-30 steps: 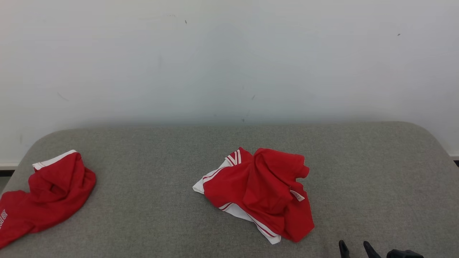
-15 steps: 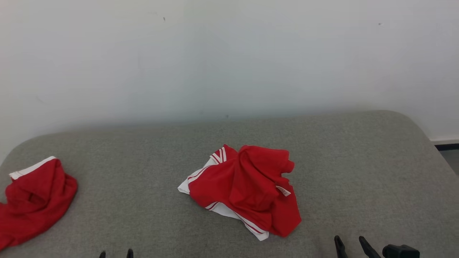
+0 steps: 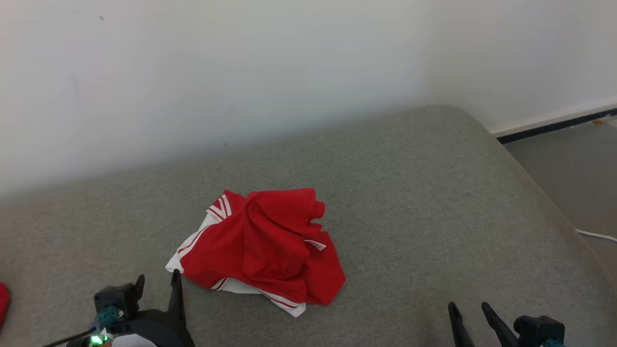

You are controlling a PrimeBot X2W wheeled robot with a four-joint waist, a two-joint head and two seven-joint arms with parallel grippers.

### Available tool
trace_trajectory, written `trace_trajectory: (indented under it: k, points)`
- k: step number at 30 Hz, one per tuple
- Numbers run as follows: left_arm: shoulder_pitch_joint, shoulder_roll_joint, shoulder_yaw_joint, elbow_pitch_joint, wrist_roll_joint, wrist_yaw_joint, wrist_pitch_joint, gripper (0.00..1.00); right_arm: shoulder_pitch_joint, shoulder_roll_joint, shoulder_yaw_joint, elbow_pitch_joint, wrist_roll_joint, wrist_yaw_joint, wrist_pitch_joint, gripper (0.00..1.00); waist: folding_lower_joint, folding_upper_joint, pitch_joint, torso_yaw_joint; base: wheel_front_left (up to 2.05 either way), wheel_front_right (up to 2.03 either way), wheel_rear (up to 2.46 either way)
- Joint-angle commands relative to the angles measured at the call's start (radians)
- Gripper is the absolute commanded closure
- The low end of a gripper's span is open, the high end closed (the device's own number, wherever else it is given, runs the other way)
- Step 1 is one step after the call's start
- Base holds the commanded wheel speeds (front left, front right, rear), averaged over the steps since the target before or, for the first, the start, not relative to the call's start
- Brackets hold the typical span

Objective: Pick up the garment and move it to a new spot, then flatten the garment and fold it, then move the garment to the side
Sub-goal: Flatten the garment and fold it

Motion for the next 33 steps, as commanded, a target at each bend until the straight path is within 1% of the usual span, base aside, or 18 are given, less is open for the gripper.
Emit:
trace_trajectory:
  k: [1, 4, 7, 10, 12, 13, 14, 16, 17, 18, 19, 24, 25, 26, 27, 29, 33]
  points:
    - [-0.029, -0.002, 0.005, 0.022, -0.015, 0.007, 0.029, 0.0, -0.012, 0.002, 0.0, -0.005, -0.01, -0.002, -0.004, 0.0, -0.0001, 0.0, 0.063, -0.105, 0.0, 0.0, 0.0]
    - [-0.075, 0.012, 0.024, 0.053, -0.022, 0.037, 0.075, 0.0, -0.018, 0.001, 0.004, -0.002, -0.003, -0.002, -0.009, 0.0, -0.0001, 0.0, 0.082, -0.144, 0.0, 0.0, 0.0]
    - [-0.105, 0.025, 0.044, 0.072, -0.029, 0.067, 0.093, 0.0, -0.017, 0.001, 0.012, 0.004, 0.007, -0.002, -0.014, 0.0, -0.0001, 0.0, 0.094, -0.172, 0.0, 0.0, 0.0]
    - [-0.12, 0.032, 0.053, 0.09, -0.03, 0.091, 0.109, 0.0, -0.022, 0.001, 0.016, 0.01, 0.012, -0.002, -0.019, 0.0, -0.0001, 0.0, 0.101, -0.188, 0.0, 0.0, 0.0]
    - [-0.135, 0.046, 0.063, 0.116, -0.028, 0.123, 0.144, 0.0, -0.028, 0.002, 0.021, 0.015, 0.014, -0.002, -0.023, 0.0, -0.0001, 0.0, 0.107, -0.196, 0.0, 0.0, 0.0]
    - [-0.136, 0.044, 0.062, 0.126, -0.028, 0.133, 0.158, 0.0, -0.031, 0.001, 0.022, 0.015, 0.014, -0.002, -0.023, 0.0, -0.0001, 0.0, 0.108, -0.198, 0.0, 0.0, 0.0]
    - [-0.136, 0.044, 0.062, 0.126, -0.028, 0.133, 0.158, 0.0, -0.031, 0.001, 0.022, 0.015, 0.014, -0.002, -0.023, 0.0, -0.0001, 0.0, 0.108, -0.198, 0.0, 0.0, 0.0]
    - [-0.153, 0.051, 0.063, 0.139, -0.031, 0.148, 0.19, 0.0, -0.034, 0.001, 0.027, 0.017, 0.014, -0.002, -0.026, 0.0, -0.0001, 0.0, 0.112, -0.201, 0.0, 0.0, 0.0]
    - [-0.154, 0.052, 0.06, 0.145, -0.033, 0.148, 0.205, 0.07, -0.034, 0.001, 0.029, 0.018, 0.015, -0.002, -0.025, 0.0, -0.0001, 0.0, 0.113, -0.201, 0.0, 0.0, 0.0]
    - [-0.156, 0.054, 0.056, 0.15, -0.036, 0.143, 0.218, 0.67, -0.034, 0.001, 0.031, 0.018, 0.015, -0.002, -0.025, 0.0, -0.0001, 0.0, 0.114, -0.201, 0.0, 0.0, 0.0]
    - [-0.16, 0.057, 0.052, 0.154, -0.036, 0.136, 0.229, 1.0, -0.033, 0.001, 0.033, 0.019, 0.016, -0.002, -0.025, 0.0, -0.0001, 0.0, 0.115, -0.2, 0.0, 0.0, 0.0]
    - [-0.174, 0.061, 0.033, 0.16, -0.044, 0.105, 0.25, 1.0, -0.034, 0.001, 0.037, 0.024, 0.018, -0.002, -0.026, 0.0, -0.0001, 0.0, 0.113, -0.191, 0.0, 0.0, 0.0]
    - [-0.181, 0.059, 0.029, 0.162, -0.045, 0.096, 0.253, 1.0, -0.036, 0.001, 0.038, 0.024, 0.018, -0.002, -0.025, 0.0, -0.0001, 0.0, 0.112, -0.189, 0.0, 0.0, 0.0]
    - [-0.181, 0.059, 0.029, 0.162, -0.045, 0.096, 0.253, 1.0, -0.036, 0.001, 0.038, 0.024, 0.018, -0.002, -0.025, 0.0, -0.0001, 0.0, 0.112, -0.189, 0.0, 0.0, 0.0]
    - [-0.202, 0.051, 0.017, 0.157, -0.047, 0.084, 0.252, 1.0, -0.036, 0.001, 0.041, 0.025, 0.019, -0.002, -0.024, 0.0, -0.0001, 0.0, 0.109, -0.182, 0.0, 0.0, 0.0]
    - [-0.213, 0.048, 0.011, 0.152, -0.048, 0.079, 0.248, 1.0, -0.036, 0.001, 0.043, 0.026, 0.019, -0.002, -0.024, 0.0, -0.0001, 0.0, 0.108, -0.179, 0.0, 0.0, 0.0]
    - [-0.285, 0.025, -0.02, 0.108, -0.036, 0.055, 0.193, 1.0, -0.038, 0.001, 0.047, 0.029, 0.026, -0.002, -0.025, 0.0, -0.0001, 0.0, 0.102, -0.166, 0.0, 0.0, 0.0]
